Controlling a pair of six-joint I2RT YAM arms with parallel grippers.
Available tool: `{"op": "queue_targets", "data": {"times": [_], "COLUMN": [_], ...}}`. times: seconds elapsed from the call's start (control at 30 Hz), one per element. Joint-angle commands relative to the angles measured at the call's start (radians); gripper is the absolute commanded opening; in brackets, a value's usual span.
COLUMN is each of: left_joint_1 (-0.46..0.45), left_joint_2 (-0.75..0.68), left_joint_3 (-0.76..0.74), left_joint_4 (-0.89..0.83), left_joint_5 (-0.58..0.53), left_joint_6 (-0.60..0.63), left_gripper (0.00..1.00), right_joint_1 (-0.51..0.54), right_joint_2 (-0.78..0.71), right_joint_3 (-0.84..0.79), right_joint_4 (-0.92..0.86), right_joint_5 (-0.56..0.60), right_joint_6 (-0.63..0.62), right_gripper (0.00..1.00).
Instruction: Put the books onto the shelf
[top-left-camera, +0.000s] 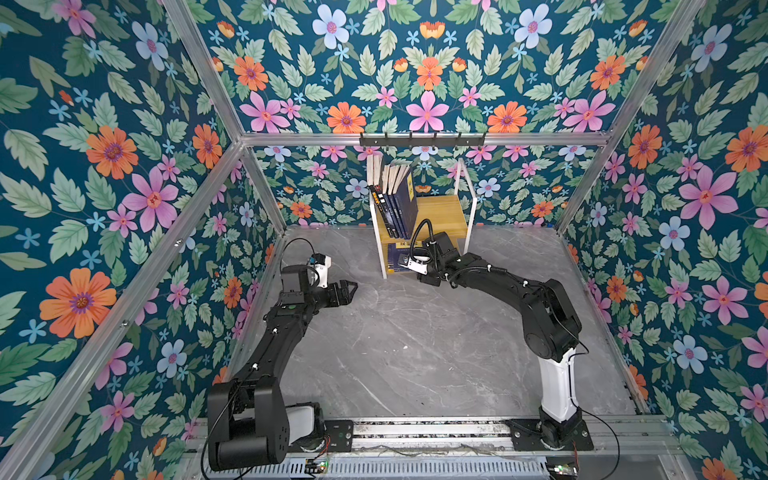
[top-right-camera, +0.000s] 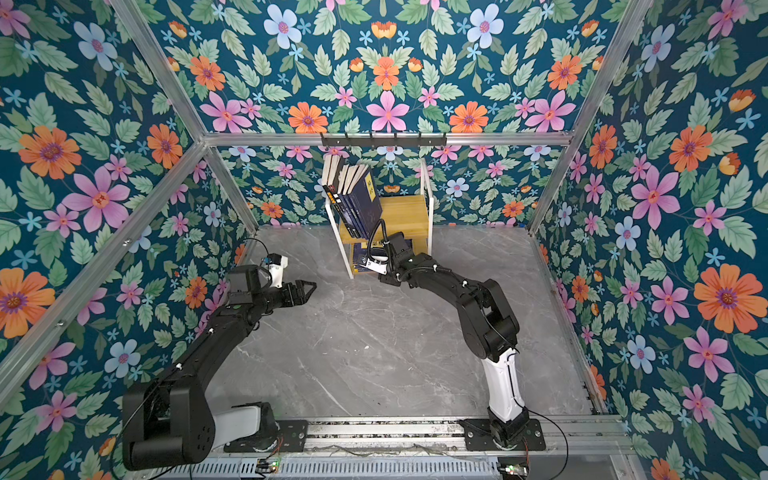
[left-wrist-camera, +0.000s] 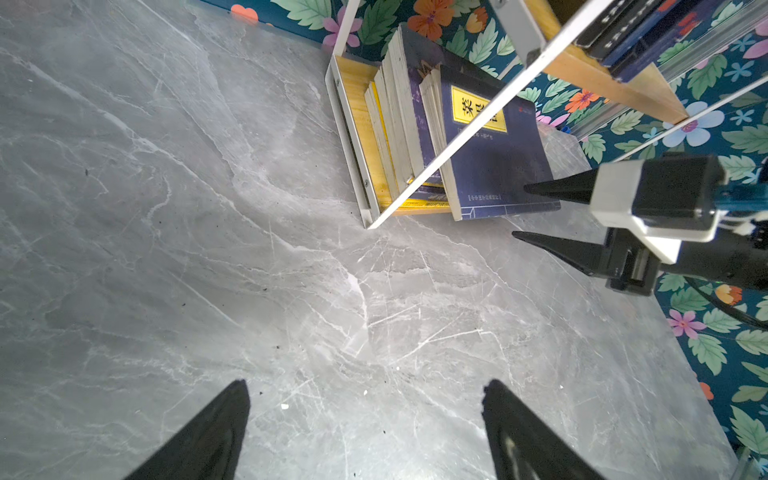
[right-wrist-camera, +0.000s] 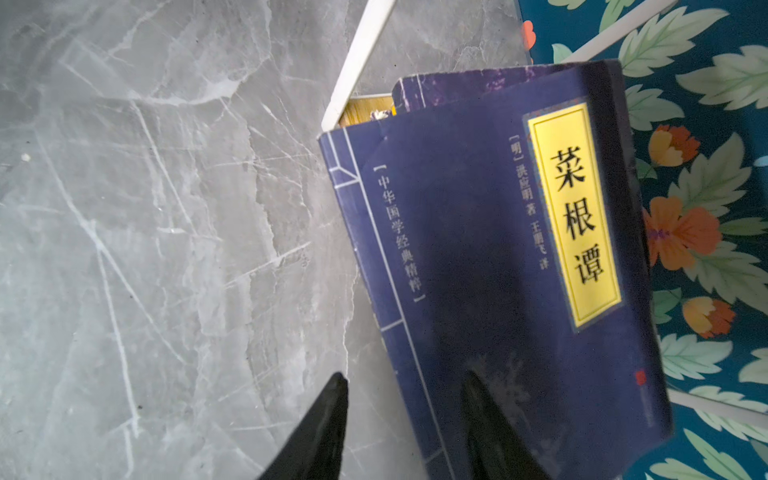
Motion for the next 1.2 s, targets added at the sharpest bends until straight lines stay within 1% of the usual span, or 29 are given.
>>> {"op": "queue_targets", "data": {"times": [0.0, 0.57, 0.67, 0.87, 1.17], "left_joint_1": [0.001, 0.001, 0.001, 0.002, 0.003], "left_joint_2": [-0.003, -0.004, -0.001, 0.001, -0.002], "left_joint_3": [0.008, -0.001, 0.010, 0.006, 0.009], "left_joint_4": [0.011, 0.017, 0.008, 0.010, 0.007], "left_joint_5": [0.005, 0.003, 0.002, -0.007, -0.003], "left_joint_6": [0.005, 0.011, 0.010, 0.014, 0.012], "left_gripper": [0.90, 0.90, 0.90, 0.90, 0.90], "right_joint_1": [-0.006, -0.020, -0.020, -0.020, -0.022], "right_joint_2": [0.002, 0.088, 0.092, 0.113, 0.105], "right_joint_3": [0.008, 0.117, 0.131, 0.149, 0.139], "right_joint_4": [0.010, 0.033, 0.033, 0.029, 0.034], "right_joint_5": [-0.012, 0.014, 0.018, 0.054, 0.063], "right_joint_6": [0.017, 0.054, 0.064, 0.014, -0.029], "right_gripper": [0.43, 0.39, 0.37, 0.32, 0.29]}}
